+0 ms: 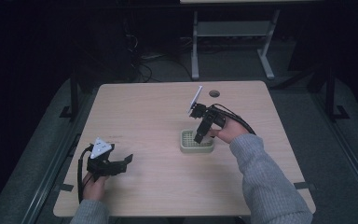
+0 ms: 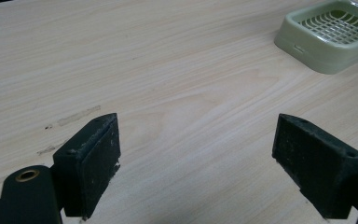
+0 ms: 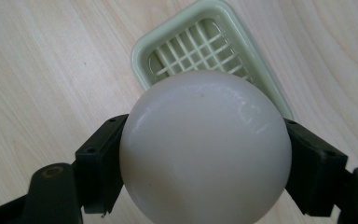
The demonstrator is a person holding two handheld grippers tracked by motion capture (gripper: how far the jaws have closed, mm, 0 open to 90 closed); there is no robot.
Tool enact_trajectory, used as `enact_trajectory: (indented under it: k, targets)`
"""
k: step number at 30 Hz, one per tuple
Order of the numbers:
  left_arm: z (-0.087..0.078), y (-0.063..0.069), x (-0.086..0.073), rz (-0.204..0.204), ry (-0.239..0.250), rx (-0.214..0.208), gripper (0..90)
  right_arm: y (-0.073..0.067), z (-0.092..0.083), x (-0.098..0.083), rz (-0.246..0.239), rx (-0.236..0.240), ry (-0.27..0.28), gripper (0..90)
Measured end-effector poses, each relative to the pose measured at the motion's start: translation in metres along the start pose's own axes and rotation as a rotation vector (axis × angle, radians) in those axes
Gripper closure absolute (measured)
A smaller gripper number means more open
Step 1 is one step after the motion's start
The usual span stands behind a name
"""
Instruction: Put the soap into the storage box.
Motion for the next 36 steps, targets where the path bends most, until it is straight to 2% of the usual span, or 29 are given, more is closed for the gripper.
enact_trajectory:
  k: [8, 18, 36]
  targets:
    - [0.0, 0.0, 0.001, 0.003, 0.004, -0.001, 14.9, 0.001, 0.003, 0.008, -0.002, -0.001, -0.003, 23.4]
    - [-0.001, -0.001, 0.001, 0.005, 0.001, 0.002, 14.8, 0.006, 0.016, 0.014, 0.011, 0.001, -0.016, 23.3]
    - [-0.001, 0.0, 0.001, 0.002, 0.005, -0.001, 14.8, 0.014, 0.037, 0.015, 0.031, -0.002, -0.039, 23.3]
Point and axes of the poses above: each handheld gripper's, and its own axes: z roughly forward along the jaws, x roughly out of its top, y roughly to its right, the point moved 9 cm from there along z, roughly forward along the jaws, and after that the axes turned 9 degrees about x, right-handed, at the moved point
